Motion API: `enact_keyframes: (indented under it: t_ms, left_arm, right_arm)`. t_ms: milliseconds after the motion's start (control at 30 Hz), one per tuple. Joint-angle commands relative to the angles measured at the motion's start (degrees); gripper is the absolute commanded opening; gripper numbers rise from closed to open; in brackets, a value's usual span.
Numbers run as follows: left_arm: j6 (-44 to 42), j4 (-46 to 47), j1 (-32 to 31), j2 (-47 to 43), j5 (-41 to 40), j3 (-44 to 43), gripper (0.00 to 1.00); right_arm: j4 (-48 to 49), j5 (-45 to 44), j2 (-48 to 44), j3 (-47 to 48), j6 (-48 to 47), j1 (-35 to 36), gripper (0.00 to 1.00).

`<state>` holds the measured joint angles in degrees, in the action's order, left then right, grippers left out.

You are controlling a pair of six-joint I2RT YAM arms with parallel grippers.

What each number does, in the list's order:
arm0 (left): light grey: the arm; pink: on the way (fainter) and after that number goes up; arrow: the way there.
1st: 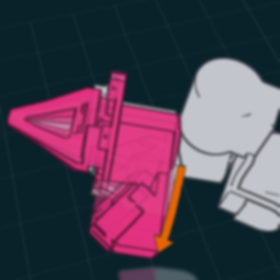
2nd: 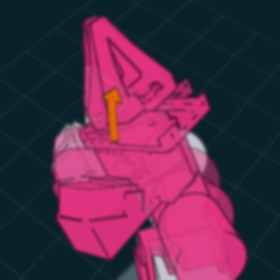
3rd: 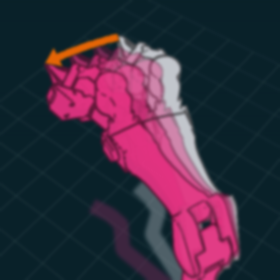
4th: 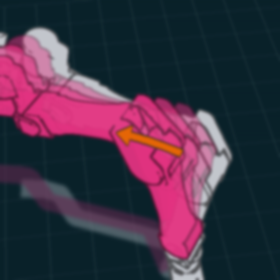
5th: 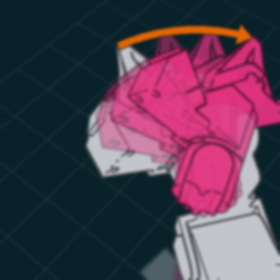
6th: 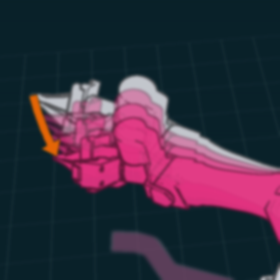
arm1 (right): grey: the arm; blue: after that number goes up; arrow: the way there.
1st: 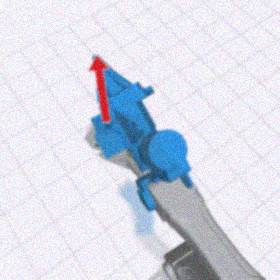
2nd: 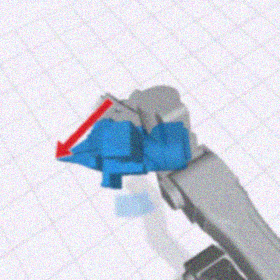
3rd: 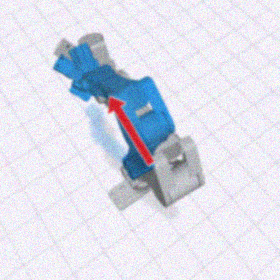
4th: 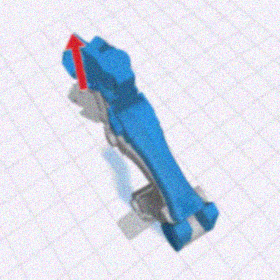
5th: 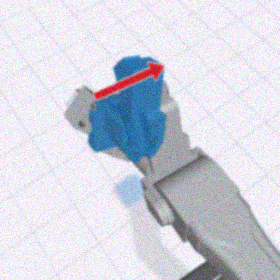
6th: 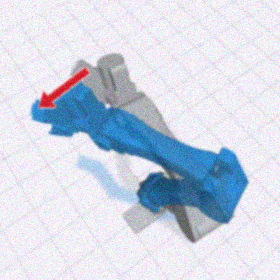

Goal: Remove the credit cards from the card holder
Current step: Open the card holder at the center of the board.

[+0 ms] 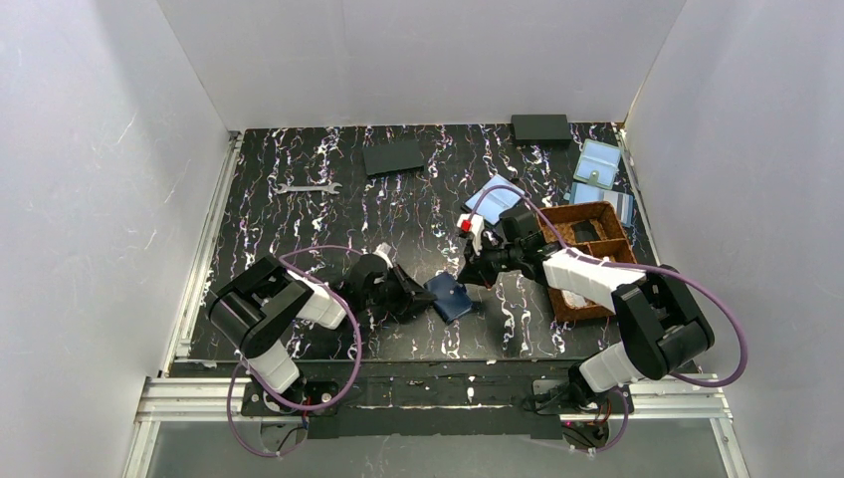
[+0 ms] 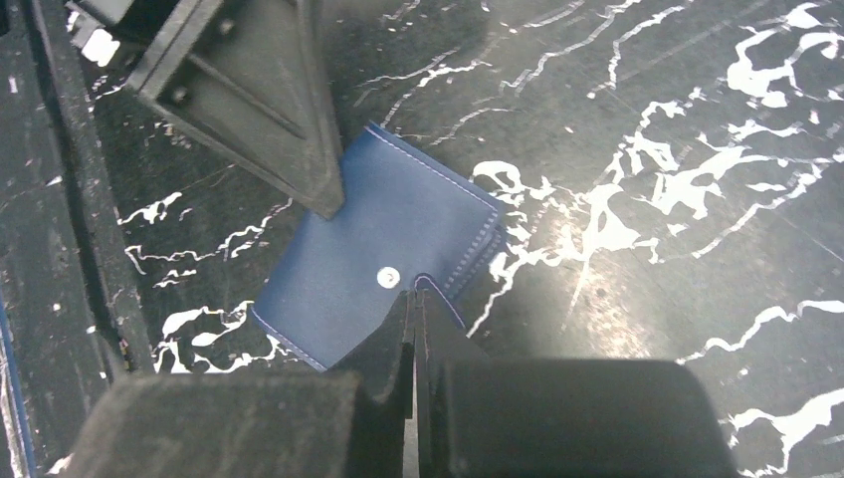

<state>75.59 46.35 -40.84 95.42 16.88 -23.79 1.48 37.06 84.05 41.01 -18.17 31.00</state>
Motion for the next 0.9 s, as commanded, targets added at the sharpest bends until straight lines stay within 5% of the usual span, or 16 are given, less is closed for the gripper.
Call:
enact_keyframes:
  t_ms: [0, 200, 333, 467, 733, 867]
  left_arm:
    - [-3.85, 0.05, 0.25, 1.66, -1.32, 1.52, 0.00]
    - [-7.64, -0.04, 3.70, 3.41, 2.25, 1.09, 0.01]
    - [-11.20, -5.28, 7.15, 0.64, 4.49, -0.57, 0.23]
    - [-15.78, -14.59, 7.96, -4.45, 4.34, -3.41, 0.46]
    - [-23.98, -28.58, 7.88, -23.45, -1.78, -3.00, 0.66]
    - [-21.49, -29.03, 8.70, -30.58, -2.31, 0.77, 0.98]
  right_arm:
    - [2.44, -1.88, -2.03, 0.65, 2.17, -2.19, 0.01]
    - [-1.29, -10.12, 1.26, 2.96, -0.19, -2.79, 0.01]
    - [-6.29, -15.32, 3.90, 5.25, -1.94, -2.79, 0.01]
    - [-6.33, -17.12, 3.29, 5.18, -2.21, -2.79, 0.22]
    - [-6.78, -15.99, 2.19, 5.28, -2.74, -2.79, 0.68]
    - [-6.75, -11.38, 1.03, 5.41, -1.49, -4.48, 0.85]
